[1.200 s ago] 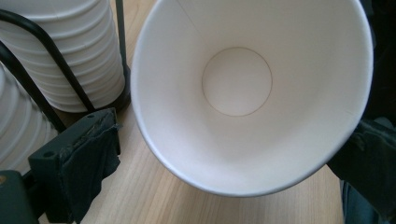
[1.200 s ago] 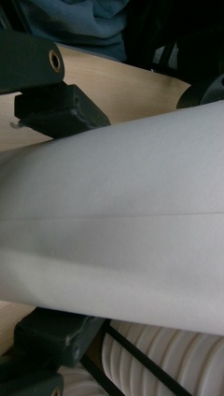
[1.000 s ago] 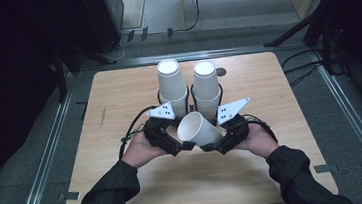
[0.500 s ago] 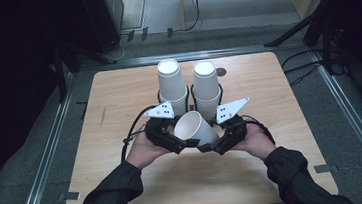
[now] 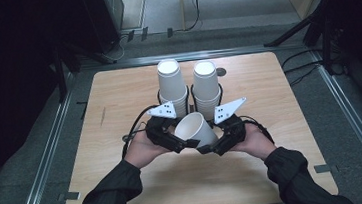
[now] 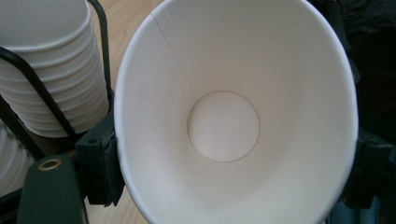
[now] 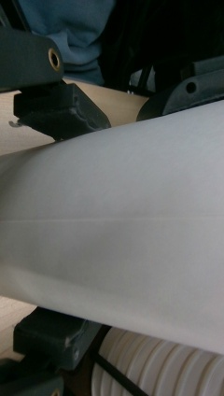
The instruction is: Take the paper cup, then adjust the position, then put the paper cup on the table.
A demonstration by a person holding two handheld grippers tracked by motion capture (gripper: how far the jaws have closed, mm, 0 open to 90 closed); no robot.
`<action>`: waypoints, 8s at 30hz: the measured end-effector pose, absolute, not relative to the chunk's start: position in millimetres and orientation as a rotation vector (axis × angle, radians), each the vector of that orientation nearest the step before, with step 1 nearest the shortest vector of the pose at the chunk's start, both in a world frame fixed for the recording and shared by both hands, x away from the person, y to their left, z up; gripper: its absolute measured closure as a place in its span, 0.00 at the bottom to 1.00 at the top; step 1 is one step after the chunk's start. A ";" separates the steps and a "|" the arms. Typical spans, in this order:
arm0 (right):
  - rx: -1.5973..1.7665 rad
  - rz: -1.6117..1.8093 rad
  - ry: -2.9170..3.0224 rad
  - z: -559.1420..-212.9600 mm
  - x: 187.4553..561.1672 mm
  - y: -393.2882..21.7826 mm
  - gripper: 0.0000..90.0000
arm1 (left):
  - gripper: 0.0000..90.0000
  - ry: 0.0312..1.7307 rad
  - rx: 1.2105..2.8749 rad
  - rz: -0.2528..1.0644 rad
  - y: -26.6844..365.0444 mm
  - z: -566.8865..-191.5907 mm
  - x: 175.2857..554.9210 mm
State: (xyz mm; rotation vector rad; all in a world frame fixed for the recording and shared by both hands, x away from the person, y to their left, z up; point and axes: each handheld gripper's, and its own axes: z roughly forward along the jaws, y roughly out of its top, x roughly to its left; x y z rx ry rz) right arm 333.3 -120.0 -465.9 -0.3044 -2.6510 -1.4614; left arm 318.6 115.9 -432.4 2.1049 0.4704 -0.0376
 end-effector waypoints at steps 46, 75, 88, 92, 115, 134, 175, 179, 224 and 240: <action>-0.685 -1.363 -2.884 -468.6 336.6 -179.4 0.26 | 0.16 0.598 2.243 0.103 156.4 -432.7 323.6; -0.742 -1.347 -2.930 -472.5 353.5 -180.2 0.26 | 0.16 0.801 2.182 0.228 227.0 -424.5 332.7; -0.768 -1.365 -2.931 -474.1 355.4 -185.7 0.26 | 0.16 0.941 2.126 0.327 262.4 -425.3 346.3; -0.778 -1.364 -2.935 -475.6 354.9 -188.7 0.26 | 0.16 1.015 2.116 0.359 271.0 -426.6 353.9; -0.809 -1.320 -2.941 -485.0 353.1 -193.7 0.26 | 0.15 1.225 2.107 0.399 301.5 -456.5 396.5; -0.849 -1.311 -2.953 -484.3 346.8 -202.0 0.26 | 0.12 1.312 2.062 0.539 307.6 -476.4 411.3; -0.828 -1.274 -2.970 -487.1 343.4 -203.1 0.26 | 0.01 1.368 2.095 0.416 301.2 -447.0 415.3; -0.820 -1.266 -2.981 -487.1 342.5 -203.5 0.26 | 0.01 1.377 2.088 0.418 302.8 -438.2 412.4; -0.779 -1.272 -2.979 -482.2 351.3 -198.2 0.26 | 0.04 1.053 2.187 0.324 257.3 -415.0 347.6; -0.802 -1.287 -2.961 -480.8 352.7 -198.1 0.26 | 0.04 1.014 2.241 0.308 223.8 -441.0 342.0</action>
